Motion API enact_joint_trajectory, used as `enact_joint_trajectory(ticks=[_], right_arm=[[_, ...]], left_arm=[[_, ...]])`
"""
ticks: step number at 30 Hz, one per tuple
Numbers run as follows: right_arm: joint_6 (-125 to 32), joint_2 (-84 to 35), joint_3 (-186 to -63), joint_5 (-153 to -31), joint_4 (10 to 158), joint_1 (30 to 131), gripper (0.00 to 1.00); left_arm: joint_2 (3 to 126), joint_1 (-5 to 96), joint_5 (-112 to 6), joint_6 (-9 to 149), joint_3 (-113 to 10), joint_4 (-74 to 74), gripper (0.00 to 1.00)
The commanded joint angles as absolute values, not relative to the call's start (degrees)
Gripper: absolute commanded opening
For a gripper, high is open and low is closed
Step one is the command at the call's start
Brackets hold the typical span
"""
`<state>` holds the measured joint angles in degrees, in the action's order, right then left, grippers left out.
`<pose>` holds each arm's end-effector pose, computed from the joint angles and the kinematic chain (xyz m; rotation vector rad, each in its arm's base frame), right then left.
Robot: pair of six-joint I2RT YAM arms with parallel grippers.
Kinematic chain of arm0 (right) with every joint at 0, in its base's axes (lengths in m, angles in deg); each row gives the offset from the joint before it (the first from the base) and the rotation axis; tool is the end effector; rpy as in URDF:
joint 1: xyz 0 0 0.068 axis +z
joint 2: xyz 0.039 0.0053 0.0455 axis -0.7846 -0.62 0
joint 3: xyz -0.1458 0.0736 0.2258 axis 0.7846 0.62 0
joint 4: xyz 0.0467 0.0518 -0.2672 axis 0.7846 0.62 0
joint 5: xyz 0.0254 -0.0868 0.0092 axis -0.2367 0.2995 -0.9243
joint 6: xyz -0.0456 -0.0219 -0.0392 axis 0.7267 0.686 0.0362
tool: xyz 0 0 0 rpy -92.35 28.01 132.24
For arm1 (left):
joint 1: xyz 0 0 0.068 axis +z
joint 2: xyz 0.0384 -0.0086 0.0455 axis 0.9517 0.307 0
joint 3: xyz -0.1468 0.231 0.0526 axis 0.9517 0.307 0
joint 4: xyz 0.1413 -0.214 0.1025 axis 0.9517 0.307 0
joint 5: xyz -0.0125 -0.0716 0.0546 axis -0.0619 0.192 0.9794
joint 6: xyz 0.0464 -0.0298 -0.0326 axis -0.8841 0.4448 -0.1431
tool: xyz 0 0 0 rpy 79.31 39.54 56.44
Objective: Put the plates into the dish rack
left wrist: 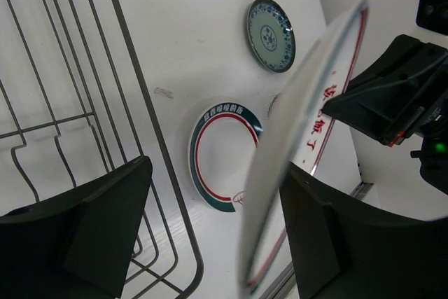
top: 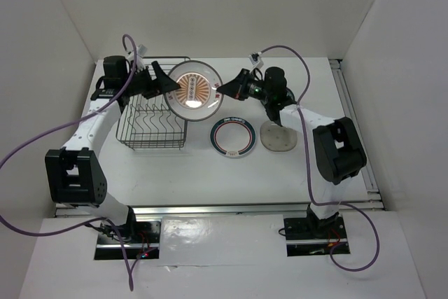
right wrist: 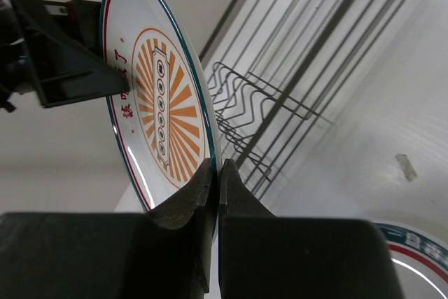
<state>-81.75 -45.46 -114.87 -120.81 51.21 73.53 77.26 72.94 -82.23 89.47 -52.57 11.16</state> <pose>0.3945 0.1897 0.2642 -0.2143 1.8055 1.3385 0.3840 -0.0246 0.3269 -0.1305 2.0311 -0.9871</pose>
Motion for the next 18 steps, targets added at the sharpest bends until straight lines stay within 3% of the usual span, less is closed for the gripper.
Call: enact_joint_trajectory(ticks=[1, 11, 14, 15, 16, 18], right_arm=[[-88.2, -45.7, -118.3, -125.6, 39.4, 73.9, 0.00], [-81.7, -44.5, -118.9, -121.7, 47.4, 74.4, 0.00], [-81.7, -44.5, -118.9, -121.6, 47.4, 74.4, 0.00], [-81.7, -44.5, -118.9, -121.6, 47.4, 74.4, 0.00], [-81.7, -45.1, -118.9, -121.6, 47.4, 74.4, 0.00], [-82.2, -45.1, -118.9, -121.6, 46.9, 74.4, 0.00]], left_arm=[[77.5, 72.8, -82.8, 87.4, -54.3, 9.0, 0.84], [74.7, 72.8, -81.6, 87.4, -53.2, 8.0, 0.73], [74.2, 72.8, -81.6, 87.4, -52.7, 8.0, 0.55], [73.7, 72.8, -81.6, 87.4, -52.7, 8.0, 0.47], [73.7, 72.8, -81.6, 87.4, -52.7, 8.0, 0.29], [73.7, 72.8, -81.6, 87.4, -52.7, 8.0, 0.17]])
